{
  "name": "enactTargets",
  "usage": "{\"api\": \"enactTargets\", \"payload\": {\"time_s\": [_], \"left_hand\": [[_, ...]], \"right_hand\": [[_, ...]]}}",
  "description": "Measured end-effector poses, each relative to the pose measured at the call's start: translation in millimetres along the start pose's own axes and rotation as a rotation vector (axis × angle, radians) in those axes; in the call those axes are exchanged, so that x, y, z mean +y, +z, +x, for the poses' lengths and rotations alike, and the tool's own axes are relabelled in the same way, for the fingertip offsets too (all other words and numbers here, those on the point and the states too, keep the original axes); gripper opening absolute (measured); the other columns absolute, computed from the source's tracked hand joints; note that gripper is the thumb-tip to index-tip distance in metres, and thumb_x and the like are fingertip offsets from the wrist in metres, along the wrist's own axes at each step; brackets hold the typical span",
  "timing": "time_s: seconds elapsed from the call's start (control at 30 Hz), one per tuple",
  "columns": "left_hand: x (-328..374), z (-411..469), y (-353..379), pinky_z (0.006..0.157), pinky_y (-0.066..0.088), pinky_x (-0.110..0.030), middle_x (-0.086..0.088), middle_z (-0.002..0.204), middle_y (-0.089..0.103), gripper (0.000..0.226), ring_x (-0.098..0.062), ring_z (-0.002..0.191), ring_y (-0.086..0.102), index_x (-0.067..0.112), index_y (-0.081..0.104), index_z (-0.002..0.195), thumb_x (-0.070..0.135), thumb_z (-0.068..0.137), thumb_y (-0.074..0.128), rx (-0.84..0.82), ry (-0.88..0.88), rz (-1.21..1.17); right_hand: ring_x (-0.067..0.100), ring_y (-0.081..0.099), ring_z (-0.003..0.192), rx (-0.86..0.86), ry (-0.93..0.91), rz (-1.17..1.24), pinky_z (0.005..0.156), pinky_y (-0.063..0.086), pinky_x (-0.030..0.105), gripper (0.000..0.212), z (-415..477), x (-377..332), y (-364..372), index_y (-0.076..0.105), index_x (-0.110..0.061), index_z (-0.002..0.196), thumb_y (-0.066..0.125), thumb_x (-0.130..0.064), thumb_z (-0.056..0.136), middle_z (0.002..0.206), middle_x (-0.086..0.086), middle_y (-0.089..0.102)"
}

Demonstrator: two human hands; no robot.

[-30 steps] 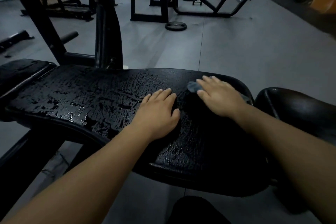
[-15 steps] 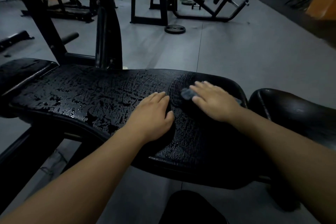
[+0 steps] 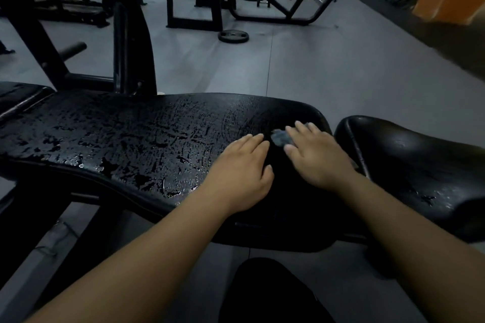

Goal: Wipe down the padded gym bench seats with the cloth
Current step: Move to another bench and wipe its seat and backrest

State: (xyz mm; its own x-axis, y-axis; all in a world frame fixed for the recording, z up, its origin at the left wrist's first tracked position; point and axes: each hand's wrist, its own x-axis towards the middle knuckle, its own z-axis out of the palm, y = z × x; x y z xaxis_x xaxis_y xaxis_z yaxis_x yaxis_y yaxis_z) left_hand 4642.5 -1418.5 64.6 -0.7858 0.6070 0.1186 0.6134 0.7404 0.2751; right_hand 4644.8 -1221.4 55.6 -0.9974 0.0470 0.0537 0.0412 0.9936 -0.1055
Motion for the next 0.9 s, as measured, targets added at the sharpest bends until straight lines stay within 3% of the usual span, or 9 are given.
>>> {"api": "enactTargets", "payload": {"time_s": [0.17, 0.27, 0.33, 0.43, 0.5, 0.6, 0.7, 0.8, 0.9], "left_hand": [[12, 4, 4, 0.122, 0.016, -0.031, -0.007, 0.159, 0.033, 0.057, -0.019, 0.148, 0.025, 0.013, 0.046, 0.143, 0.035, 0.093, 0.031, 0.011, -0.002, -0.093], [13, 3, 3, 0.122, 0.015, -0.03, -0.006, 0.161, 0.03, 0.057, -0.019, 0.149, 0.023, 0.012, 0.036, 0.152, 0.032, 0.098, 0.035, -0.016, 0.026, -0.046], [15, 3, 5, 0.121, 0.014, -0.03, -0.006, 0.162, 0.028, 0.056, -0.019, 0.149, 0.022, 0.013, 0.034, 0.153, 0.03, 0.1, 0.038, -0.03, 0.027, -0.022], [25, 6, 5, 0.122, 0.014, -0.03, -0.006, 0.161, 0.03, 0.064, -0.018, 0.149, 0.024, 0.012, 0.036, 0.151, 0.036, 0.093, 0.028, -0.032, 0.039, -0.028], [34, 5, 5, 0.122, 0.013, -0.028, -0.005, 0.162, 0.028, 0.072, -0.017, 0.149, 0.022, 0.013, 0.035, 0.152, 0.038, 0.086, 0.023, -0.046, 0.057, -0.045], [43, 8, 7, 0.121, 0.012, -0.027, -0.003, 0.162, 0.029, 0.07, -0.016, 0.149, 0.022, 0.014, 0.036, 0.152, 0.039, 0.088, 0.025, -0.045, 0.088, -0.057], [48, 14, 7, 0.121, 0.013, -0.027, -0.003, 0.162, 0.029, 0.058, -0.016, 0.149, 0.023, 0.013, 0.036, 0.152, 0.035, 0.098, 0.033, -0.04, 0.093, -0.061], [56, 17, 9, 0.12, 0.012, -0.026, -0.002, 0.162, 0.028, 0.054, -0.016, 0.149, 0.021, 0.013, 0.034, 0.153, 0.029, 0.102, 0.039, -0.044, 0.102, -0.069], [66, 22, 13, 0.121, 0.014, -0.028, -0.004, 0.162, 0.028, 0.054, -0.017, 0.149, 0.021, 0.012, 0.034, 0.153, 0.029, 0.101, 0.039, -0.047, 0.107, -0.078]], "right_hand": [[0.016, 0.011, 0.153, 0.005, -0.189, 0.066, 0.121, 0.01, 0.033, 0.066, -74, -27, -2, 0.025, -0.019, 0.158, 0.019, -0.048, 0.099, 0.166, -0.001, 0.018], [0.01, 0.003, 0.153, -0.07, -0.227, 0.114, 0.122, 0.002, 0.029, 0.081, -107, -8, -7, 0.02, -0.026, 0.159, 0.003, -0.059, 0.086, 0.166, -0.01, 0.011], [0.011, 0.005, 0.153, -0.05, -0.141, 0.12, 0.122, 0.005, 0.03, 0.078, -96, 7, -3, 0.024, -0.026, 0.158, 0.008, -0.057, 0.088, 0.166, -0.007, 0.015], [0.021, 0.028, 0.149, 0.109, -0.031, 0.124, 0.119, 0.023, 0.041, 0.069, -90, -12, 6, 0.044, -0.019, 0.15, 0.023, -0.047, 0.091, 0.158, 0.001, 0.038], [0.025, 0.048, 0.136, 0.234, -0.159, 0.11, 0.111, 0.035, 0.04, 0.057, -110, -23, 14, 0.058, -0.013, 0.136, 0.034, -0.04, 0.091, 0.142, 0.004, 0.057], [0.017, 0.057, 0.124, 0.335, -0.336, 0.218, 0.105, 0.038, 0.034, 0.033, -137, -8, 17, 0.059, -0.018, 0.124, 0.045, -0.028, 0.096, 0.127, -0.001, 0.066], [-0.005, 0.061, 0.087, 0.415, -0.052, 0.616, 0.078, 0.043, 0.021, 0.02, -127, 12, -6, 0.064, -0.024, 0.104, 0.044, -0.022, 0.104, 0.098, -0.013, 0.069], [-0.006, 0.051, 0.056, 0.641, 0.381, 0.947, 0.057, 0.037, 0.022, 0.029, -91, 35, -39, 0.054, -0.02, 0.079, 0.042, -0.02, 0.106, 0.07, -0.01, 0.055], [0.018, 0.06, 0.083, 0.601, 0.414, 0.706, 0.07, 0.034, 0.028, 0.025, -47, 53, -51, 0.059, -0.011, 0.098, 0.04, -0.025, 0.106, 0.091, 0.005, 0.063]]}}
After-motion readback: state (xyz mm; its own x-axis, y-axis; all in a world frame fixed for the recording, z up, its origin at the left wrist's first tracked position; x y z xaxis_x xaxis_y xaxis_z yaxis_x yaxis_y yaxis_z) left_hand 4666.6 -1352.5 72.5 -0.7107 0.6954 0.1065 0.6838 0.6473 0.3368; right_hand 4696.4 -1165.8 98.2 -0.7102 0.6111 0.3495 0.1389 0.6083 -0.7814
